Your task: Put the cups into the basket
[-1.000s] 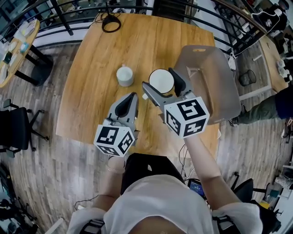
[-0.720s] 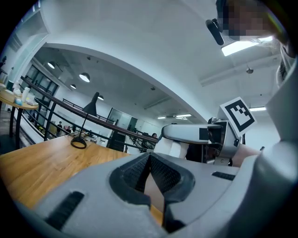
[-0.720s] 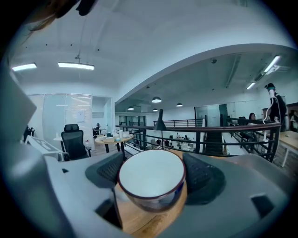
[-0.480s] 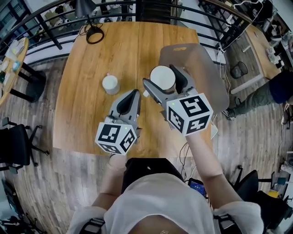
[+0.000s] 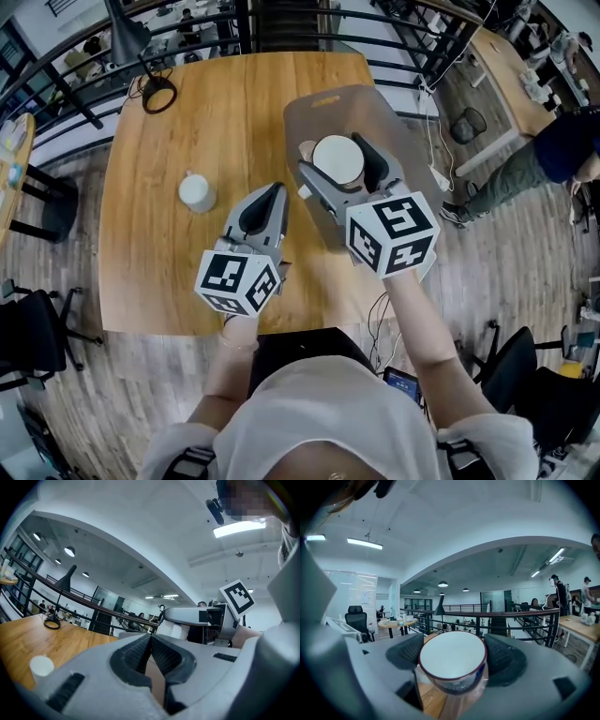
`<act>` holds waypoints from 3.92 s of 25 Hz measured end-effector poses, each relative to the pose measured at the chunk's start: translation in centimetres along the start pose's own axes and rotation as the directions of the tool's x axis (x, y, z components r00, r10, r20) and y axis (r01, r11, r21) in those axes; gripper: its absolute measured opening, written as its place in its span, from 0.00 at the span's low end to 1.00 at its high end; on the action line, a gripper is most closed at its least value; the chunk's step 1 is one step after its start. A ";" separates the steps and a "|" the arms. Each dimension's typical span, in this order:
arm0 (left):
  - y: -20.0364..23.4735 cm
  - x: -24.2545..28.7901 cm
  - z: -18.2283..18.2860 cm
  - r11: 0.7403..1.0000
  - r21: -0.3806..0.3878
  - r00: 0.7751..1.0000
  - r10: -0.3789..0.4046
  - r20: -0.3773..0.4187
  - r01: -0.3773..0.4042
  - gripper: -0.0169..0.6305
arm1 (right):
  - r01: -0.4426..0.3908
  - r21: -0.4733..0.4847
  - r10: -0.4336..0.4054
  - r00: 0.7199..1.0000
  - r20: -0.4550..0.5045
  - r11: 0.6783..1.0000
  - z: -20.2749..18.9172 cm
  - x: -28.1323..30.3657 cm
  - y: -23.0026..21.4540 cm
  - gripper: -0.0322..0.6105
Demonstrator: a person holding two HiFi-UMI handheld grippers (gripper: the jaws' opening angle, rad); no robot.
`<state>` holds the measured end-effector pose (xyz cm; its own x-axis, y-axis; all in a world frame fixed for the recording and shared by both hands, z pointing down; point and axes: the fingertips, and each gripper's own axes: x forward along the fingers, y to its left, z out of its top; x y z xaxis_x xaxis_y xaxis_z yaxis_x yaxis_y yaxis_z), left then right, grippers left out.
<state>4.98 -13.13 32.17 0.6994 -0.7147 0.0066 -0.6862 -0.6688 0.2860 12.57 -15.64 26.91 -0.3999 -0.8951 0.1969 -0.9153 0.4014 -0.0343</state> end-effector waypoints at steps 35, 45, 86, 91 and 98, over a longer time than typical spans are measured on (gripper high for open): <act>3.9 8.5 -2.1 0.999 0.015 0.996 0.049 -0.068 -0.048 0.04 | 0.124 0.020 -0.122 0.989 -0.088 0.992 -3.7 5.0 -12.8 0.66; 7.9 10.6 -3.7 0.997 0.003 0.994 0.073 -0.086 -0.073 0.04 | 0.144 0.034 -0.139 0.983 -0.116 0.989 -5.5 8.5 -14.5 0.66; 15.9 14.1 -12.7 0.978 -0.122 0.969 0.143 -0.201 -0.169 0.04 | 0.236 0.058 -0.217 0.949 -0.227 0.970 -19.6 16.2 -21.1 0.66; 16.0 14.1 -13.3 0.978 -0.121 0.967 0.144 -0.213 -0.172 0.04 | 0.244 0.061 -0.223 0.946 -0.234 0.968 -20.9 16.7 -21.5 0.66; 16.2 14.1 -13.7 0.977 -0.112 0.962 0.150 -0.230 -0.179 0.04 | 0.249 0.077 -0.226 0.948 -0.225 0.966 -22.3 16.7 -21.7 0.66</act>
<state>6.46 -31.26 50.02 0.6157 -0.7405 0.2694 -0.7735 -0.5029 0.3857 26.87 -34.97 52.83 -0.1611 -0.8957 0.4144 -0.9869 0.1500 -0.0594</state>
